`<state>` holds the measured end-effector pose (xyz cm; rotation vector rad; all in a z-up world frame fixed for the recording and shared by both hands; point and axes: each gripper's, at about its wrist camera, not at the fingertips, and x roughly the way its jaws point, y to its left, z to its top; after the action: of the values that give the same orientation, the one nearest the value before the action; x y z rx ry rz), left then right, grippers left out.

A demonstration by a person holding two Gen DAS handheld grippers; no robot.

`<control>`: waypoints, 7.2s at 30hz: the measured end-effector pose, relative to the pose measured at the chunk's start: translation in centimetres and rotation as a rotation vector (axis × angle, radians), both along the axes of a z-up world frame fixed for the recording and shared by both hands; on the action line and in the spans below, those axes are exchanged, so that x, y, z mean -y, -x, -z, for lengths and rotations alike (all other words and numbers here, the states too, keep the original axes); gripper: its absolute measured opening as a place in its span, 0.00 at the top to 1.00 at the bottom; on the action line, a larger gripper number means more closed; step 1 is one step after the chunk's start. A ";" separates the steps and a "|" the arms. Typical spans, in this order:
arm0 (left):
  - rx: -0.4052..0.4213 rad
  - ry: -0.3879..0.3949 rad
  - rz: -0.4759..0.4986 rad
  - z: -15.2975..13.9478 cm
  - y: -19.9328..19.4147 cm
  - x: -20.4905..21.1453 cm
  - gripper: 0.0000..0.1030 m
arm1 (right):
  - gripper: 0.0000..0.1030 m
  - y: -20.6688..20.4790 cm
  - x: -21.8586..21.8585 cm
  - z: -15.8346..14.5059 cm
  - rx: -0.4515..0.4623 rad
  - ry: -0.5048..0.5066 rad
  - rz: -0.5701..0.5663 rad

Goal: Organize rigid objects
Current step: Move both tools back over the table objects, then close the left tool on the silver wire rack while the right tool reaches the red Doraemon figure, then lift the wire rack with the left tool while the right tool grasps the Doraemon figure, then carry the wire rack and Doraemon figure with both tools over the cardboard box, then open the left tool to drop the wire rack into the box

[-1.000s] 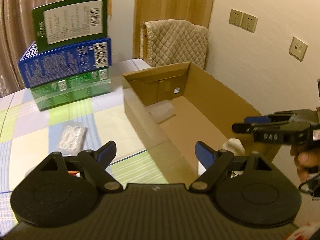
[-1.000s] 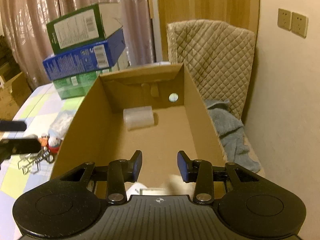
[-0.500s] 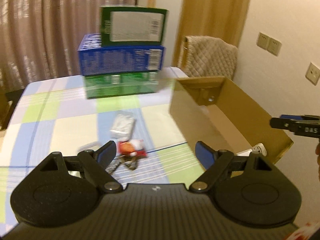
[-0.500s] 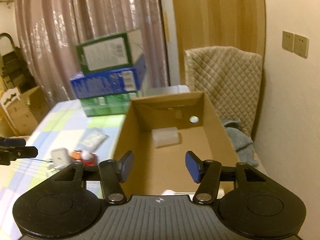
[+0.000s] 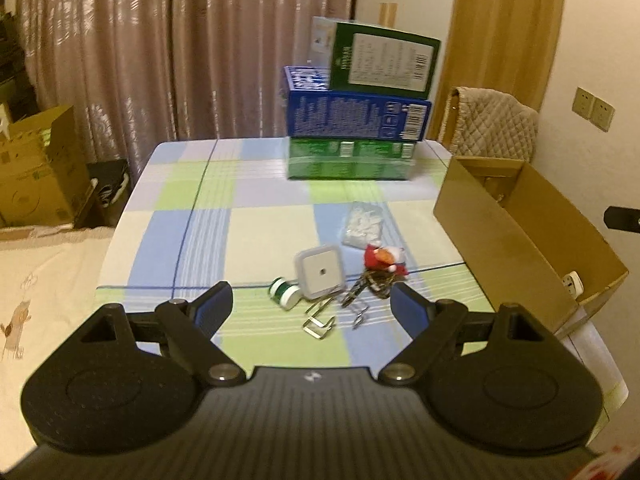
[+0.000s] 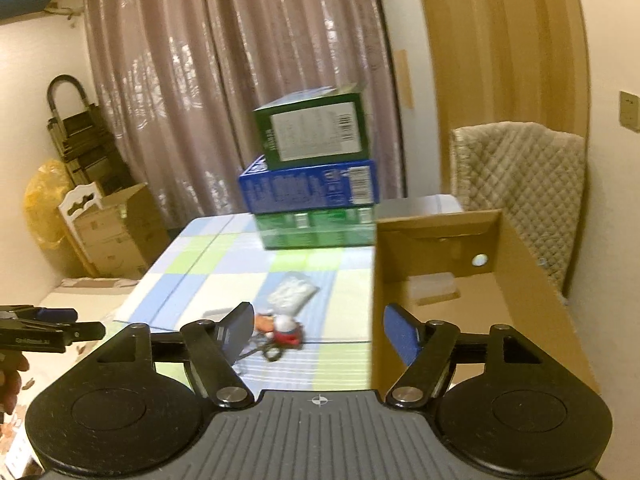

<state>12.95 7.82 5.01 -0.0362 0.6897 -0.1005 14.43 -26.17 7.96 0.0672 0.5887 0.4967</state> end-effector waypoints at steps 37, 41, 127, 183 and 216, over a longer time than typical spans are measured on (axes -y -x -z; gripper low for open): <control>-0.074 -0.031 0.116 12.4 -8.2 0.2 0.19 | 0.32 -9.1 -12.6 15.5 -0.125 0.038 -0.063; -0.097 -0.012 0.153 13.5 -9.3 0.9 0.20 | 0.32 -10.2 -12.5 15.9 -0.136 0.045 -0.056; -0.075 0.064 -0.043 12.8 -12.6 -0.5 0.54 | 0.32 -17.2 -14.6 20.2 -0.213 -0.031 -0.062; 0.057 0.087 0.248 0.8 -5.8 15.9 0.54 | 0.37 -5.5 2.5 1.7 0.018 0.056 0.102; 0.042 -0.022 0.502 3.0 -12.4 29.7 0.32 | 0.37 -8.4 16.2 7.8 -0.167 -0.031 0.297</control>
<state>25.33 -21.89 2.01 0.1608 0.6458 -0.5736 22.81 -42.41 0.17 0.2242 0.7211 0.2127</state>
